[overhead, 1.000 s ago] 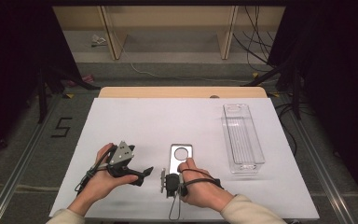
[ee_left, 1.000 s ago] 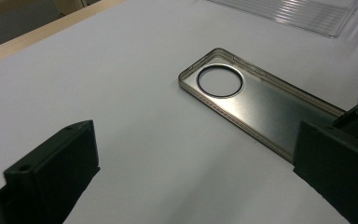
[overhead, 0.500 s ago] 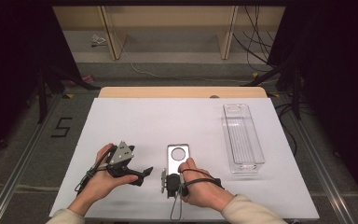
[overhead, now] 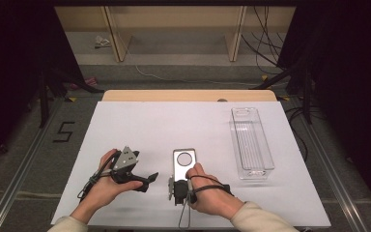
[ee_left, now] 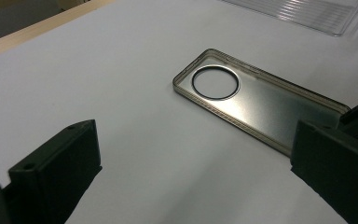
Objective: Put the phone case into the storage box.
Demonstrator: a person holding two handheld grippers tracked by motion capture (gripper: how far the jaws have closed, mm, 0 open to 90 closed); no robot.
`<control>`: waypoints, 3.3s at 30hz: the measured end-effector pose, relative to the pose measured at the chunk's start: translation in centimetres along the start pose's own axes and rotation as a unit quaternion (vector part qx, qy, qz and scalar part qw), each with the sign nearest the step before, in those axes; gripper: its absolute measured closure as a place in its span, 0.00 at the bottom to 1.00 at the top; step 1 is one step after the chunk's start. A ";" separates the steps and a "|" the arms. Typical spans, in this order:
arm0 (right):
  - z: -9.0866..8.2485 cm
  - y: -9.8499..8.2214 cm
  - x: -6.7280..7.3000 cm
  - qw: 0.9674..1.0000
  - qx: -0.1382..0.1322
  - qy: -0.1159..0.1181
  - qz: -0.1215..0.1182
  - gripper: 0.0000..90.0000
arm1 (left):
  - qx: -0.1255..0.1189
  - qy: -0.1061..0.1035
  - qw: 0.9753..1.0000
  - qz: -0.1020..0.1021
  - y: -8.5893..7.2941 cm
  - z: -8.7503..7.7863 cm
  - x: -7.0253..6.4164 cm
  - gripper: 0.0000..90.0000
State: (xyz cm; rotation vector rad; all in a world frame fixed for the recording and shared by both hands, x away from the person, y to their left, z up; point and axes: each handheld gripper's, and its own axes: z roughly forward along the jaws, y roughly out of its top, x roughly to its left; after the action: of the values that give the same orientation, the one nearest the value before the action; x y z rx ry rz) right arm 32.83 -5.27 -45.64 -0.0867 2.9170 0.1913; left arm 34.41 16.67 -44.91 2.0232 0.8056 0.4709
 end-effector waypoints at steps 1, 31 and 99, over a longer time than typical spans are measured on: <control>-0.1 -0.1 -0.1 1.000 -0.001 -0.001 -0.001 0.99 | 0.001 0.000 1.000 -0.001 0.0 0.0 0.0 0.02; -2.8 -3.7 -1.6 0.986 -0.145 -0.036 0.077 1.00 | -0.025 0.033 0.998 -0.051 0.0 -0.4 1.0 0.12; -3.6 -5.3 -1.1 0.962 -0.250 -0.069 0.083 1.00 | 0.022 0.010 0.991 -0.128 11.2 6.9 1.3 0.38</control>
State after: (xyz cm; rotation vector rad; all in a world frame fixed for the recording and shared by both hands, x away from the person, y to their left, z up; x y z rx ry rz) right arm 33.50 -10.97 -42.62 0.0904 2.6656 0.9180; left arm 43.47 9.03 -39.16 1.9225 1.0793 0.3289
